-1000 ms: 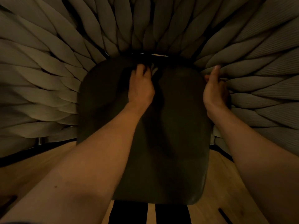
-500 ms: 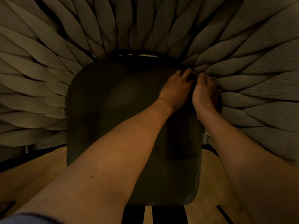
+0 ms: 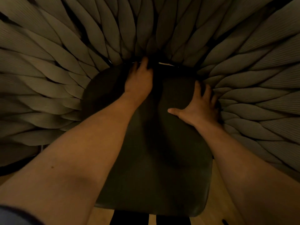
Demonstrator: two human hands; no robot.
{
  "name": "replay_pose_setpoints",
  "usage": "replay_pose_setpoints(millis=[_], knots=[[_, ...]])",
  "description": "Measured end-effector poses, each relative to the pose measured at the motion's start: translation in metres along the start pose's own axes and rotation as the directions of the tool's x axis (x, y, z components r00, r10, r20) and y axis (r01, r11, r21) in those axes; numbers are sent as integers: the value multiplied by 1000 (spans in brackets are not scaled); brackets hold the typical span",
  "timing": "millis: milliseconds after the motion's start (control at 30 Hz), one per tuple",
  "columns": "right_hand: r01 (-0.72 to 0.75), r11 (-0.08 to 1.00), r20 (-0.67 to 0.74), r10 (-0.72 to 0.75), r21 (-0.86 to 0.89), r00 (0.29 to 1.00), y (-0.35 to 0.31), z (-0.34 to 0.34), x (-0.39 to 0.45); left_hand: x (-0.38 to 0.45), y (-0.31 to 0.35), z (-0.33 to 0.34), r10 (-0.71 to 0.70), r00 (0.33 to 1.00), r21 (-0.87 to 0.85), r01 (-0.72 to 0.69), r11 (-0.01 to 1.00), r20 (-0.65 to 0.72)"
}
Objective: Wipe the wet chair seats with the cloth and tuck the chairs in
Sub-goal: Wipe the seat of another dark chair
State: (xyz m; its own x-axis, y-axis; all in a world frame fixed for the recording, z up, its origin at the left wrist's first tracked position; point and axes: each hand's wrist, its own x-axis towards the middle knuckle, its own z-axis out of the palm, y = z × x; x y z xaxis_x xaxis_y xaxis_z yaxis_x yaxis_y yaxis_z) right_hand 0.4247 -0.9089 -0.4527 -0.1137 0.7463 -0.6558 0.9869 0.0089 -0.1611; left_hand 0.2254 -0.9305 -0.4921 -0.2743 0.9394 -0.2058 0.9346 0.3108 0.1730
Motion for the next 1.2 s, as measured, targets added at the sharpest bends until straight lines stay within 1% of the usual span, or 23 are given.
replay_pose_setpoints(millis=[100, 133, 167, 233, 267, 400, 467, 500, 533, 633, 700, 733, 767, 800, 833, 867, 900, 933, 967, 1000, 1100, 1167, 1200], knots=[[-5, 1000, -2, 5, -17, 1000, 0, 1, -1, -7, -39, 0, -70, 998, -8, 70, 997, -2], [-8, 1000, -5, 8, -15, 1000, 0, 1, -1, -10, -52, -3, -117, 993, -49, 117, 992, 3], [-11, 1000, -8, 10, -16, 1000, 0, 2, 0, -13, -64, -7, -128, 992, -45, 127, 991, -17], [-13, 1000, -17, 12, -25, 1000, 0, 3, 0, -22, -86, -11, -118, 992, 69, 121, 990, -44], [-14, 1000, -22, 13, -27, 1000, 0, 3, -1, -29, -95, -13, -142, 989, 85, 146, 986, -43], [-18, 1000, -19, 17, -16, 1000, 1, 2, -3, -64, -120, -14, -352, 933, 32, 355, 934, -71], [-11, 1000, -31, 11, 5, 999, 1, 2, -9, -82, -128, -21, -438, 898, 39, 439, 898, -31], [-3, 1000, -46, 4, 20, 999, 2, 2, -14, -90, -131, -27, -479, 878, 7, 479, 878, 4], [9, 999, -61, -7, 38, 998, 3, 3, -21, -98, -134, -32, -520, 853, -69, 522, 850, 48], [71, 987, -90, -58, 144, 994, 5, 7, -50, -123, -128, -49, -532, 840, -208, 542, 814, 107], [113, 960, -81, -95, 257, 992, 4, 9, -75, -140, -108, -64, -580, 803, -351, 587, 729, 137], [124, 941, -63, -110, 314, 992, 2, 9, -89, -150, -97, -70, -597, 781, -444, 608, 659, 183], [131, 918, -46, -122, 373, 991, 0, 9, -104, -160, -86, -75, -598, 763, -551, 617, 562, 245], [128, 891, -28, -129, 435, 991, -2, 8, -118, -169, -74, -81, -585, 745, -656, 621, 429, 322], [113, 863, 1, -131, 492, 991, -5, 6, -134, -178, -61, -89, -563, 721, -736, 622, 267, 404], [84, 836, 40, -126, 542, 991, -7, 4, -149, -188, -49, -96, -541, 691, -772, 625, 115, 479], [43, 805, 87, -117, 591, 989, -8, 1, -163, -197, -38, -101, -508, 672, -783, 622, -7, 539], [-1, 763, 134, -111, 646, 985, -8, -1, -175, -207, -27, -108, -462, 666, -778, 623, -87, 585], [-47, 703, 175, -111, 710, 978, -7, -3, -188, -217, -17, -116, -409, 672, -769, 624, -136, 618], [-91, 629, 209, -116, 772, 971, -6, -5, -201, -226, -6, -124, -349, 692, -767, 623, -152, 632], [-167, 437, 262, -167, 884, 951, -3, -13, -237, -252, 23, -153, -163, 754, -771, 616, -161, 636], [-179, 367, 265, -198, 913, 944, -1, -18, -260, -267, 42, -176, -79, 749, -749, 638, -179, 658], [-166, 360, 250, -203, 918, 947, 1, -20, -272, -274, 49, -185, -42, 739, -732, 655, -189, 672]])
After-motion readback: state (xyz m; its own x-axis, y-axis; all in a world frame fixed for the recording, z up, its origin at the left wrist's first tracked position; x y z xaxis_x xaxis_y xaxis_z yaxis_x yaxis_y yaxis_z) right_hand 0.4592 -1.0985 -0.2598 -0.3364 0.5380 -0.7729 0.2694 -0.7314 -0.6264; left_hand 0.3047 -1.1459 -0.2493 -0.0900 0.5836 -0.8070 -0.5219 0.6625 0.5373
